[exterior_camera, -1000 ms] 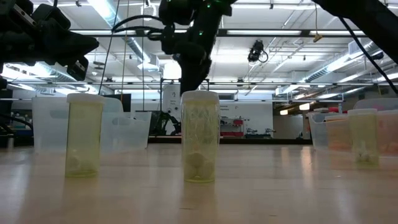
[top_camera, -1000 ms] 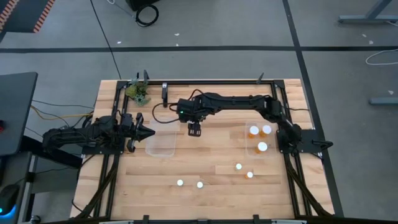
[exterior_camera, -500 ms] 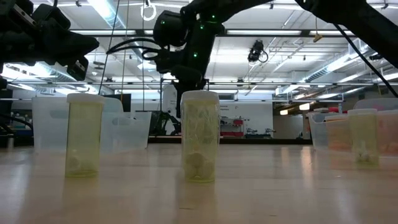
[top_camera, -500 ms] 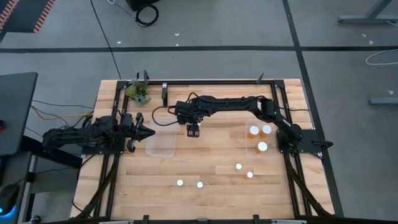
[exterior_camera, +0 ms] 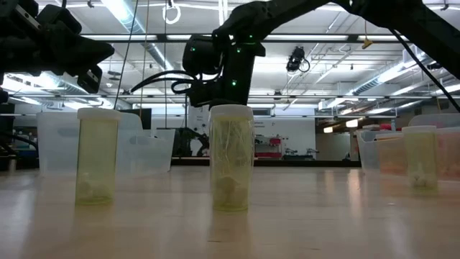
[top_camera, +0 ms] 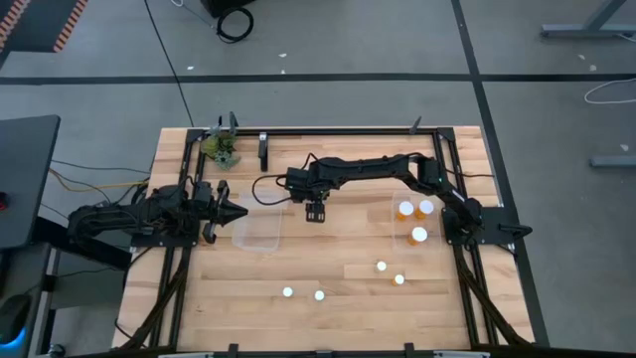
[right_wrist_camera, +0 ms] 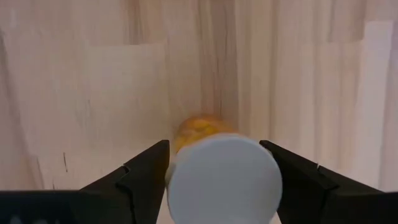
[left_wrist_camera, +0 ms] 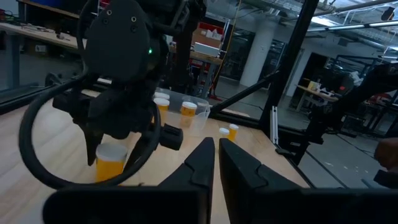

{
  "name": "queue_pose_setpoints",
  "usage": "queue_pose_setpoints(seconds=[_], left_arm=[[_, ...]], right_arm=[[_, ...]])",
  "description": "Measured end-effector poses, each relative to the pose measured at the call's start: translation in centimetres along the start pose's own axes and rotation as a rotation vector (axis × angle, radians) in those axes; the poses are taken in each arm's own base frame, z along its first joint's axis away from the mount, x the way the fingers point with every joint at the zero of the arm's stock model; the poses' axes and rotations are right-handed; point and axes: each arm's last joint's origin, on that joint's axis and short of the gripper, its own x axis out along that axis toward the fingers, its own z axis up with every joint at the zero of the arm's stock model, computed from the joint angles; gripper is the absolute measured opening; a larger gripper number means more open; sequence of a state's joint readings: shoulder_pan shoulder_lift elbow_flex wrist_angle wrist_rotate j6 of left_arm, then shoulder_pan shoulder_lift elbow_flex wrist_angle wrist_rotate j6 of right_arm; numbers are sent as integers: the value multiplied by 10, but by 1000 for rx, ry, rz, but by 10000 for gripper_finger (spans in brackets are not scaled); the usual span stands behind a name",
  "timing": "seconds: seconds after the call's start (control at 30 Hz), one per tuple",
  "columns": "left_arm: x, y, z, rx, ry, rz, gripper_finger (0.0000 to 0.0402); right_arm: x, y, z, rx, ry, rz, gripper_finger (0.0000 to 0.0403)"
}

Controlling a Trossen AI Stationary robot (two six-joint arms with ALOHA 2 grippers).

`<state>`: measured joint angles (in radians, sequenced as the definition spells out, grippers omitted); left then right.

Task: Pick and place medicine bottles into bin by pill shape (circle, oval)
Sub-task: Put the large orange pill bottle into the right transparent bin

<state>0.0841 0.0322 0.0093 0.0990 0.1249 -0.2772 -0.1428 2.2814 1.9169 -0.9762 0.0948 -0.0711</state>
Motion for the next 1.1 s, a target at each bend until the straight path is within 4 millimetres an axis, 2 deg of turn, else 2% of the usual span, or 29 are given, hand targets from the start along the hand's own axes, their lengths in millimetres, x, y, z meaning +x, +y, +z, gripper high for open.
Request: queue_pose_setpoints(seconds=[0.27, 0.47, 0.77, 1.1], left_arm=[[0, 0, 0, 0, 0, 0, 38], [0, 0, 0, 0, 0, 0, 37], [0, 0, 0, 0, 2, 0, 31], [0, 0, 0, 0, 2, 0, 37]], right_arm=[[1, 0, 0, 1, -5, -1, 221], [-4, -1, -1, 0, -2, -8, 216], [-30, -7, -4, 20, -21, -46, 215], [-69, -7, -14, 77, -27, -50, 215]])
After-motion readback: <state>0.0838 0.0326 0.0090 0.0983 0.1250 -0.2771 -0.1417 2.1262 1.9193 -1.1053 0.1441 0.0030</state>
